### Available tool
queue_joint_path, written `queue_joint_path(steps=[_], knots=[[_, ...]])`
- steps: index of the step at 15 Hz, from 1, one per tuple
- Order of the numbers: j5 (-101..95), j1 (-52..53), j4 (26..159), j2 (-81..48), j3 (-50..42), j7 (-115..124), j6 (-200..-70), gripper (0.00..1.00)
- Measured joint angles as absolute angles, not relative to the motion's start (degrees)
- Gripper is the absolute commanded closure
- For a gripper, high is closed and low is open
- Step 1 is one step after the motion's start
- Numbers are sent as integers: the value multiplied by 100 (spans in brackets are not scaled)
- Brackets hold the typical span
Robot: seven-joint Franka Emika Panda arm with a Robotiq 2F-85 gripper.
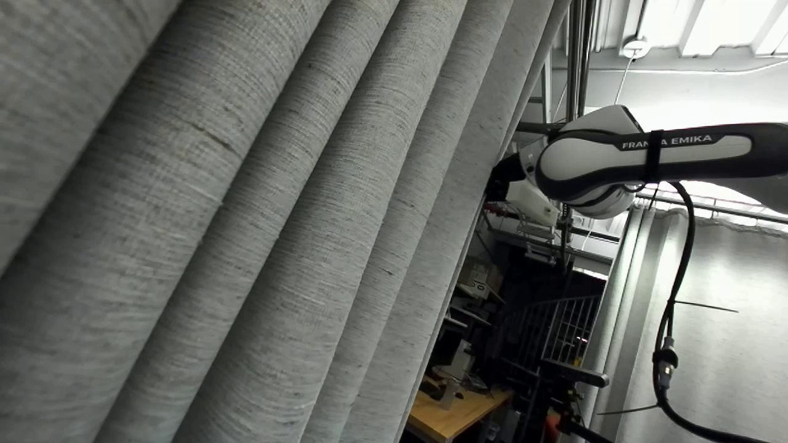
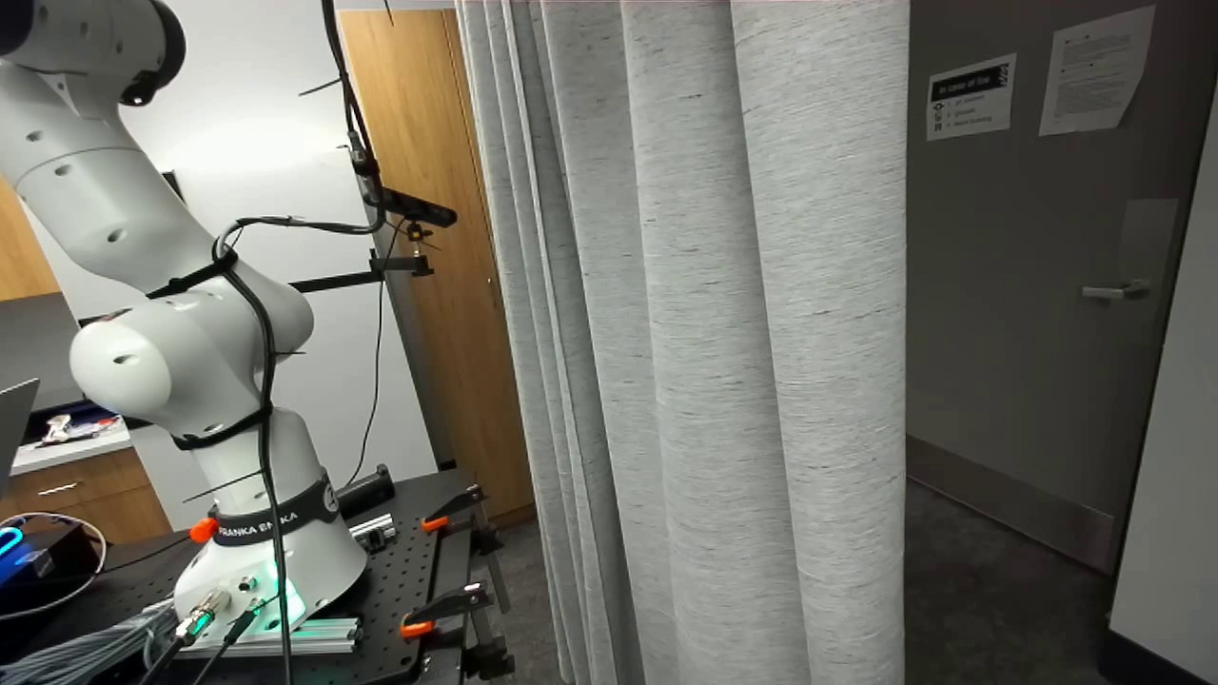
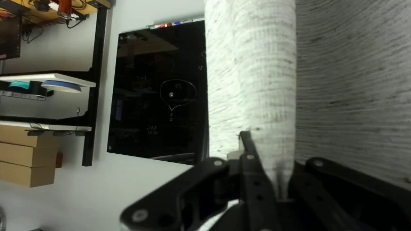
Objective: Draw the light grey curtain open
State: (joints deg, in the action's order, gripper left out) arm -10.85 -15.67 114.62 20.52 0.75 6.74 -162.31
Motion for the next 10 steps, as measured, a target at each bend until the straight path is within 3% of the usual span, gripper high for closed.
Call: queue_joint_path(steps=[10], knots=[[-1747,-969,11775,2692,1480,605,-16232,100]])
